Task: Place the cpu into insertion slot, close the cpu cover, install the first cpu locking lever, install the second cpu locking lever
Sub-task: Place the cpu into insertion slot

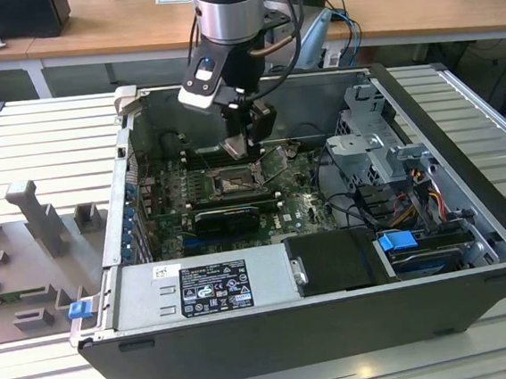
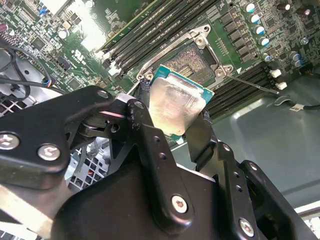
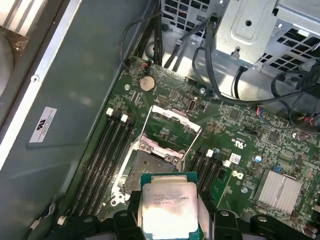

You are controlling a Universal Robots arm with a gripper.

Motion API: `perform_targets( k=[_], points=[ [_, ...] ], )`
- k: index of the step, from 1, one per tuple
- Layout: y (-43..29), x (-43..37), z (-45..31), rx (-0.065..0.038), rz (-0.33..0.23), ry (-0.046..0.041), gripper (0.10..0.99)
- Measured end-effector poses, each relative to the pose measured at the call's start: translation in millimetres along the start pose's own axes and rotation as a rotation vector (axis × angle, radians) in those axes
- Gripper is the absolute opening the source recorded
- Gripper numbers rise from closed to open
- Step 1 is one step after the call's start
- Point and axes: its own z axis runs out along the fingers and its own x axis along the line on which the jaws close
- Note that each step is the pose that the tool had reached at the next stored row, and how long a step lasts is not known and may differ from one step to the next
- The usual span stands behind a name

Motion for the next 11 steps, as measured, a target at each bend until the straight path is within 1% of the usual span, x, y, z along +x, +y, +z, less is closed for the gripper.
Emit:
perform_targets(
  k=[7,8,9,11],
  points=[
    [-0.2,0.0,2.9,0.0,0.019,-0.0015,0.529],
    [-0.4,-0.1,4.6,0.0,0.022,-0.0019,0.529],
    [-0.7,-0.1,8.5,0.0,0.026,-0.0022,0.529],
    [-0.9,-0.2,10.8,-0.001,0.028,-0.0024,0.529]
  ],
)
